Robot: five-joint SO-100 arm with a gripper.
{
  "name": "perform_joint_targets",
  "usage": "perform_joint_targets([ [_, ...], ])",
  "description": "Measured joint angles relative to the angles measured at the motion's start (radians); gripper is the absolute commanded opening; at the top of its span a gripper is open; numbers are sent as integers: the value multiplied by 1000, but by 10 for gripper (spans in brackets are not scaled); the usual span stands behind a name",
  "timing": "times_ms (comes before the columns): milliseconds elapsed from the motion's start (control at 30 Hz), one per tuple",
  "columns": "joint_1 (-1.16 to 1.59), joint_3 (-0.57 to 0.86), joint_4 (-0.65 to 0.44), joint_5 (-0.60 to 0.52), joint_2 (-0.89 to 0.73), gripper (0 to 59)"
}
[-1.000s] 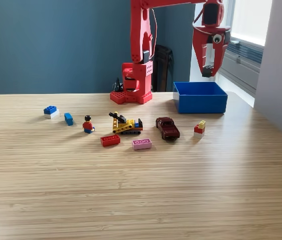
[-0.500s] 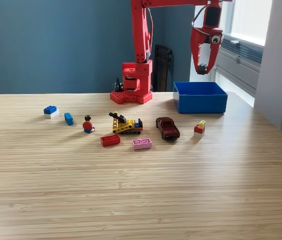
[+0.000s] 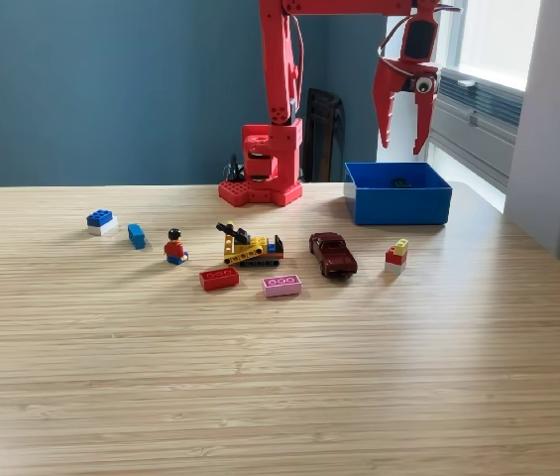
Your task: Grasp a lego block and put it in the bin.
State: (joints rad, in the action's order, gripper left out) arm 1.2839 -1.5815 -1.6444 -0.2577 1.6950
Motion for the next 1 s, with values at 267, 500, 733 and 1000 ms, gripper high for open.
perform_joint_targets([
  [267,-307,2,49,-15,3,65],
  [500,-618,2,78,5,3,63],
  [733,-796,2,101,66,3,63],
  [1000,-836,2,124,77,3,63],
])
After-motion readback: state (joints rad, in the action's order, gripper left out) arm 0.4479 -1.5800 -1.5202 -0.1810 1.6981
